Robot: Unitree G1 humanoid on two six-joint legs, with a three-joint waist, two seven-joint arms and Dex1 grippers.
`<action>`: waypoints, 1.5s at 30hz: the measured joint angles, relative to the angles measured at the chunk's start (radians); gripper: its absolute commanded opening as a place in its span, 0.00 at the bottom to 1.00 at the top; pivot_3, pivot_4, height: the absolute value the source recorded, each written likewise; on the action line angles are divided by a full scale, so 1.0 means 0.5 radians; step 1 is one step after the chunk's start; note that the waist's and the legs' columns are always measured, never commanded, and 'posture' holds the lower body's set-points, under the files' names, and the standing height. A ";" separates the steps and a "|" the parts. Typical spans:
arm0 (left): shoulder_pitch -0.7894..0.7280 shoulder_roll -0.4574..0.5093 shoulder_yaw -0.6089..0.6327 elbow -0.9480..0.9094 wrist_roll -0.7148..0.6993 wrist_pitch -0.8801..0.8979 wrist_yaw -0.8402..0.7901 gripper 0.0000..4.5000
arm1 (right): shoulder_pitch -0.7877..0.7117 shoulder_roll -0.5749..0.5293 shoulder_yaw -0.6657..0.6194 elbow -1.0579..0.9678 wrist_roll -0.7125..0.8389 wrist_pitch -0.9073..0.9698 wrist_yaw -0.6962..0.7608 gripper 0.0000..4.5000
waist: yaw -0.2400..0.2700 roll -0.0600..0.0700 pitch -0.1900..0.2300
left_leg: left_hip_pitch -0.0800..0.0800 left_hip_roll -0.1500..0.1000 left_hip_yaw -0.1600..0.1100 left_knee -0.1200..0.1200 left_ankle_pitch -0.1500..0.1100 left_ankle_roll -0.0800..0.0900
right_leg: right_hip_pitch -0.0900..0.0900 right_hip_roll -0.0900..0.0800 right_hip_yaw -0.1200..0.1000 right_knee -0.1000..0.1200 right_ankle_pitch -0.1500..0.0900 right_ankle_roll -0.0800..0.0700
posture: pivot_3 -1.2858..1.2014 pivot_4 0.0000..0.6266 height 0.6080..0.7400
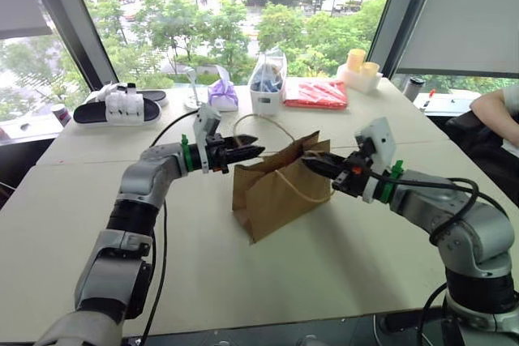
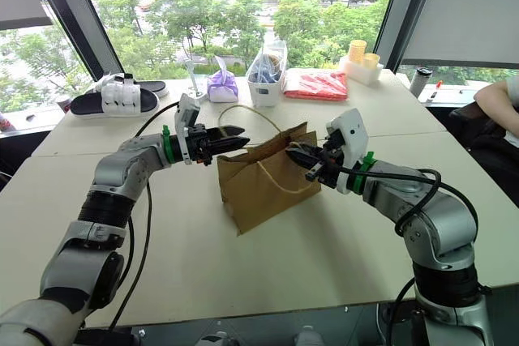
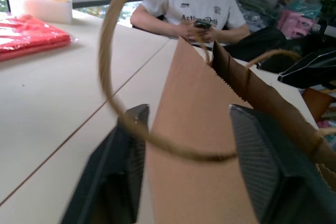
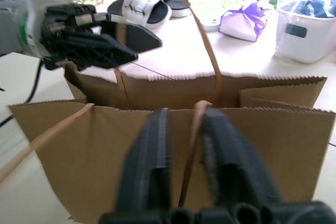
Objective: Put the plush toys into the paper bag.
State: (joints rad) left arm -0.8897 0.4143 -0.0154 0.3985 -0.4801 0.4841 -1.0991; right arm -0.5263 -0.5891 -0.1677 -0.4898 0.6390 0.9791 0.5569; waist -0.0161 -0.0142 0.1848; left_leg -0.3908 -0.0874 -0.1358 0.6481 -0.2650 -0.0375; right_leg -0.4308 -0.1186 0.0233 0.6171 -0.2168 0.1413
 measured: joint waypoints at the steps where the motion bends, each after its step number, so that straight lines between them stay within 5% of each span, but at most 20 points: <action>1: 0.011 0.020 0.006 -0.035 -0.014 0.036 0.000 0.91 | -0.007 -0.036 -0.012 -0.008 0.014 0.012 -0.002 0.61 | 0.001 0.000 0.000 | 0.000 0.000 0.000 0.000 0.000 0.000 | 0.000 0.000 0.000 0.000 0.000 0.000 | 0.52 0.24 1.00; 2: 0.014 0.035 0.021 -0.055 -0.025 0.065 0.000 1.00 | -0.018 -0.053 -0.023 -0.012 0.024 0.019 -0.004 0.75 | 0.002 0.000 0.000 | 0.000 0.000 0.000 0.000 0.000 0.000 | 0.000 0.000 0.000 0.000 0.000 0.000 | 0.52 0.24 1.00; 13: 0.096 0.287 0.333 -0.366 -0.372 0.589 0.053 1.00 | -0.293 -0.226 -0.380 -0.054 0.306 0.120 -0.134 0.75 | 0.007 0.000 0.000 | 0.000 0.001 -0.001 0.000 -0.001 0.002 | 0.000 0.000 0.000 0.000 0.000 0.000 | 0.52 0.24 1.00; 19: 0.310 0.425 0.380 -0.573 -0.496 0.809 0.040 1.00 | 0.061 -0.427 -0.712 -0.086 0.420 0.225 -0.149 0.75 | 0.013 -0.001 0.000 | -0.001 0.001 -0.001 0.000 -0.002 0.004 | 0.002 -0.001 0.000 -0.002 0.000 0.000 | 0.52 0.24 1.00; 24: 0.490 0.413 0.340 -0.744 -0.528 0.823 0.058 1.00 | 0.508 -0.360 -0.797 -0.266 0.522 0.267 -0.173 0.75 | 0.007 -0.001 0.000 | 0.002 0.003 0.001 0.000 -0.003 0.004 | 0.004 0.000 0.001 -0.001 0.000 0.000 | 0.52 0.24 1.00; 27: 0.591 0.386 0.202 -0.804 -0.468 0.753 0.054 1.00 | 0.709 -0.215 -0.544 -0.328 0.472 0.201 -0.219 0.56 | 0.004 0.000 0.000 | 0.004 0.003 0.004 0.001 -0.002 0.004 | 0.004 0.000 0.003 0.000 0.000 0.000 | 0.52 0.24 1.00; 32: 0.615 0.408 0.135 -0.810 -0.408 0.663 0.011 1.00 | 0.675 -0.096 -0.162 -0.370 0.328 0.050 -0.282 0.01 | 0.006 0.000 0.000 | 0.003 0.003 0.004 0.001 -0.002 0.004 | 0.004 0.000 0.003 -0.001 0.000 0.000 | 0.52 0.24 1.00; 45: 0.636 0.395 -0.024 -0.873 -0.292 0.496 -0.063 1.00 | 0.325 0.201 0.559 -0.085 -0.056 -0.186 -0.313 0.01 | 0.009 0.000 0.000 | 0.002 0.001 0.001 0.001 -0.002 0.004 | 0.003 0.000 0.002 -0.002 0.000 0.000 | 0.52 0.24 1.00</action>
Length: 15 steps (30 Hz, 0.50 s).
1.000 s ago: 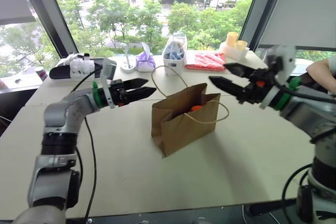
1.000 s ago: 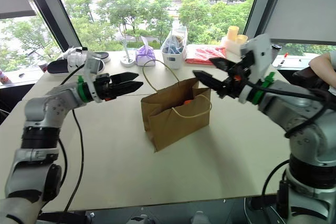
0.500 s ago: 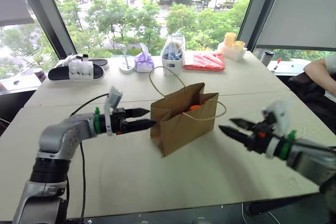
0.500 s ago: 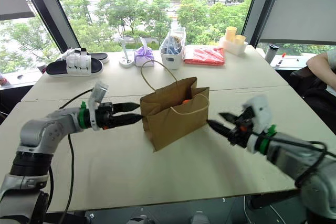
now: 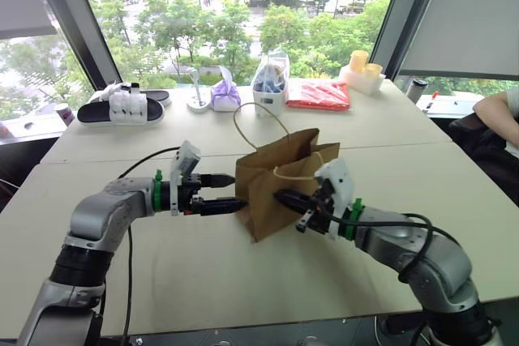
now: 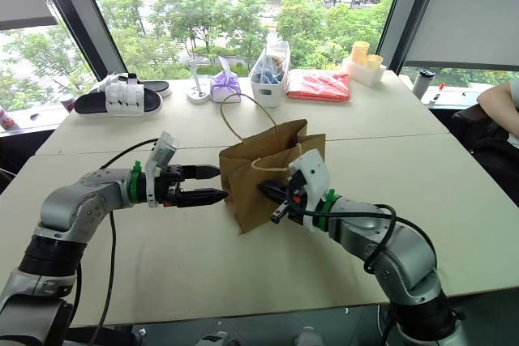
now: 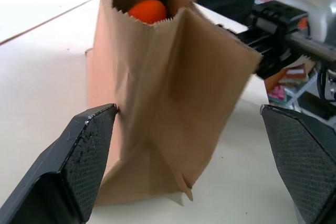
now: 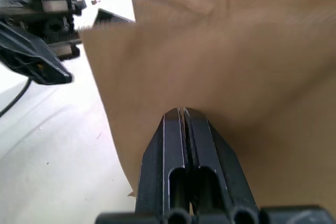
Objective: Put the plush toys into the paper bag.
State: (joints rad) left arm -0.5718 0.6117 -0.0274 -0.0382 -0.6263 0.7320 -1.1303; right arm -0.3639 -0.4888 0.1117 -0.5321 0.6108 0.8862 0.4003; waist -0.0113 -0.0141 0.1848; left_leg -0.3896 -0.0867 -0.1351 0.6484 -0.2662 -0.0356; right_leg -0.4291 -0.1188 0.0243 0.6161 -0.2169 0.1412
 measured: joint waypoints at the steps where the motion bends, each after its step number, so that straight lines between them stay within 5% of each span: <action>1: 0.000 -0.018 -0.002 -0.002 0.015 -0.019 0.003 1.00 | -0.004 0.000 0.012 0.023 -0.022 -0.016 0.016 0.01 | -0.001 0.000 0.000 | 0.000 0.000 0.000 0.000 0.000 0.000 | 0.000 0.000 0.000 0.000 0.000 0.000 | 0.52 0.24 1.00; 11: 0.013 -0.327 -0.074 0.012 0.201 -0.191 0.322 1.00 | -0.037 -0.001 0.058 0.065 -0.117 -0.048 0.096 0.01 | -0.004 0.000 0.000 | 0.000 0.000 -0.001 0.000 0.000 0.000 | 0.000 0.000 0.000 0.000 0.000 0.000 | 0.52 0.24 1.00; 15: 0.070 -0.444 -0.076 0.016 0.252 -0.233 0.463 0.72 | 0.019 -0.005 0.028 0.027 -0.116 -0.037 0.091 0.00 | 0.002 0.000 0.000 | 0.000 0.000 -0.001 0.000 0.000 0.000 | 0.000 0.000 0.000 0.000 0.000 0.000 | 0.52 0.24 1.00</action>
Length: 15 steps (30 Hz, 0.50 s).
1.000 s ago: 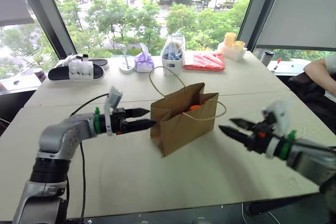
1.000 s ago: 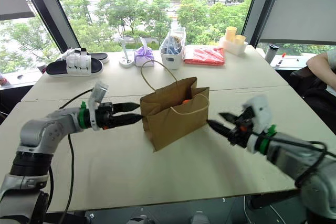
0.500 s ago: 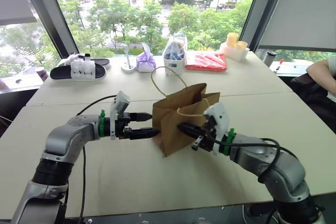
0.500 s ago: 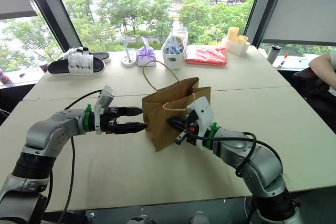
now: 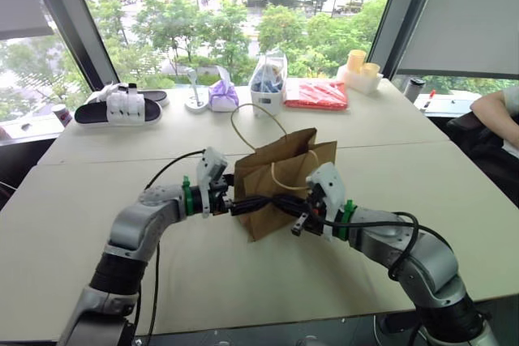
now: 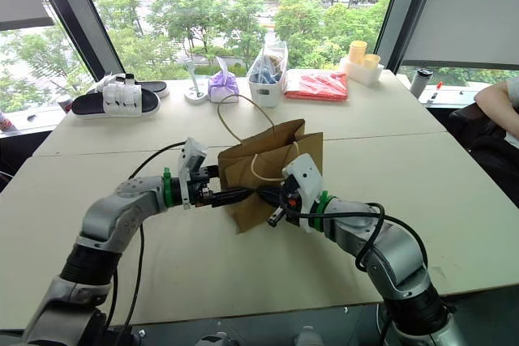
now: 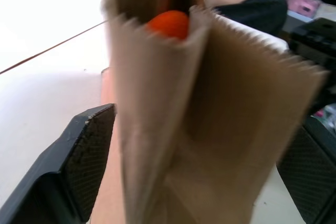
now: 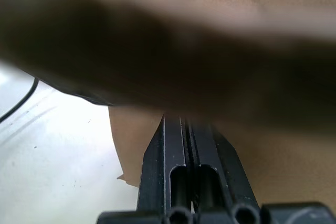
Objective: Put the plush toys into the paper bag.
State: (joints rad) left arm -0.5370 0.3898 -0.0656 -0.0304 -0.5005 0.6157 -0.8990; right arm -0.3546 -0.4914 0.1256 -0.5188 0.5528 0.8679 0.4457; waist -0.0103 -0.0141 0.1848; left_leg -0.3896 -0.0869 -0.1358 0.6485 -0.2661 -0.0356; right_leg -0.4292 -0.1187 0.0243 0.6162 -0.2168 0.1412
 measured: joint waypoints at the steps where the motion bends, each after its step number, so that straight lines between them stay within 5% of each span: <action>1: 0.010 -0.013 0.000 -0.001 0.000 -0.003 0.019 0.60 | 0.014 -0.002 -0.014 -0.018 0.002 0.005 -0.003 0.00 | 0.001 0.000 0.000 | 0.000 0.000 0.000 0.000 0.000 0.000 | 0.000 0.000 0.000 0.000 0.000 0.000 | 0.52 0.24 1.00; 6: 0.025 -0.039 0.007 -0.005 -0.005 0.001 0.071 0.03 | 0.157 -0.108 -0.181 -0.208 0.051 0.092 -0.016 0.00 | 0.007 0.000 0.000 | -0.001 -0.001 0.000 0.000 0.000 0.000 | 0.001 0.000 -0.001 -0.001 0.000 0.000 | 0.52 0.24 1.00; 15: -0.237 -0.062 -0.030 0.309 -0.005 -0.114 -0.193 0.01 | 0.350 -0.329 -0.670 -0.462 0.244 0.291 -0.045 0.00 | 0.006 0.000 0.000 | 0.000 -0.001 0.002 0.002 0.000 0.000 | 0.002 0.000 -0.001 -0.001 0.000 0.000 | 0.52 0.24 1.00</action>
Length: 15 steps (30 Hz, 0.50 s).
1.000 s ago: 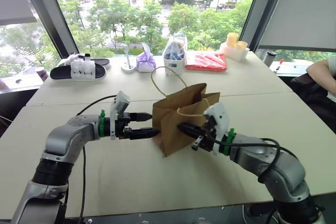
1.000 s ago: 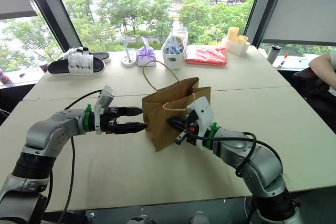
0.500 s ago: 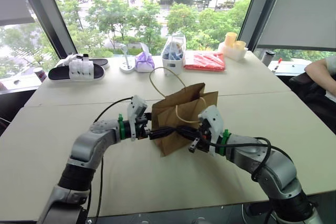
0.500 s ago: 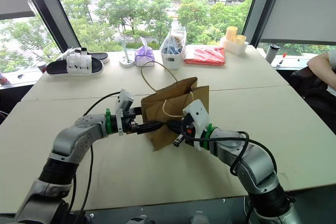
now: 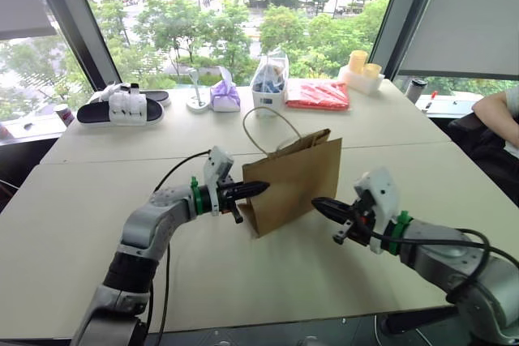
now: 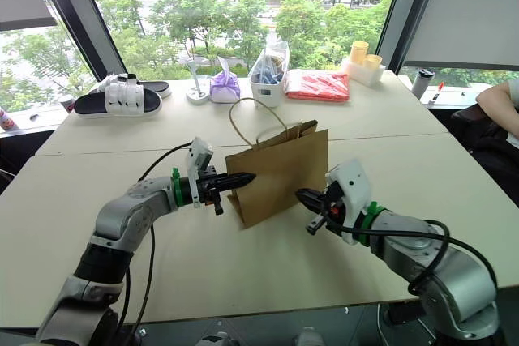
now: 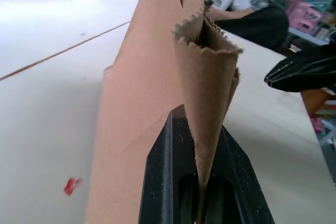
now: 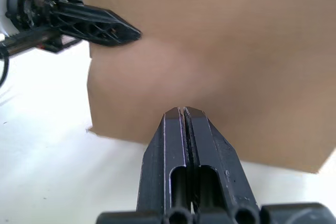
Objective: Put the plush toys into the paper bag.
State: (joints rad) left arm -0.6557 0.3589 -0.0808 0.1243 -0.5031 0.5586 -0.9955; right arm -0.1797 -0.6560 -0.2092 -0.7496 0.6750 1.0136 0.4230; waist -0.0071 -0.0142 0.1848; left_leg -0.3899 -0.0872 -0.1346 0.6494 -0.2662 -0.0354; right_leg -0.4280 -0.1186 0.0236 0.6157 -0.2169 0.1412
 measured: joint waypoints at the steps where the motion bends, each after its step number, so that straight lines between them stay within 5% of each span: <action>1: -0.117 0.005 -0.017 0.153 0.003 -0.050 -0.125 0.01 | 0.009 -0.032 -0.046 -0.002 0.015 0.015 0.000 0.00 | 0.009 0.000 0.000 | -0.001 0.000 0.000 0.001 0.000 0.000 | 0.000 0.000 -0.001 0.000 0.000 0.000 | 0.52 0.24 1.00; 10: -1.030 0.049 -0.138 1.564 0.256 -0.566 -1.121 0.01 | 0.146 -0.248 -0.408 -0.015 0.079 0.047 0.050 0.00 | 0.027 -0.001 0.001 | -0.001 -0.001 0.004 0.002 -0.004 0.008 | 0.001 0.000 -0.002 -0.004 -0.001 0.001 | 0.52 0.24 1.00; 15: -1.117 0.015 -0.265 1.974 0.409 -0.811 -1.212 0.01 | 0.312 -0.312 -0.726 -0.110 0.188 0.111 0.078 0.00 | 0.030 -0.003 0.002 | -0.002 0.000 0.003 0.002 -0.006 0.010 | 0.001 -0.001 -0.002 -0.004 -0.001 0.002 | 0.52 0.24 1.00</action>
State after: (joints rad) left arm -1.2144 0.3662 -0.2132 1.1115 -0.2987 0.1529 -1.6016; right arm -0.0235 -0.8122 -0.5722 -0.8045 0.7693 1.0692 0.4620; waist 0.0076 -0.0157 0.1857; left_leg -0.3908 -0.0874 -0.1330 0.6506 -0.2689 -0.0304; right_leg -0.4274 -0.1189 0.0226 0.6139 -0.2172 0.1421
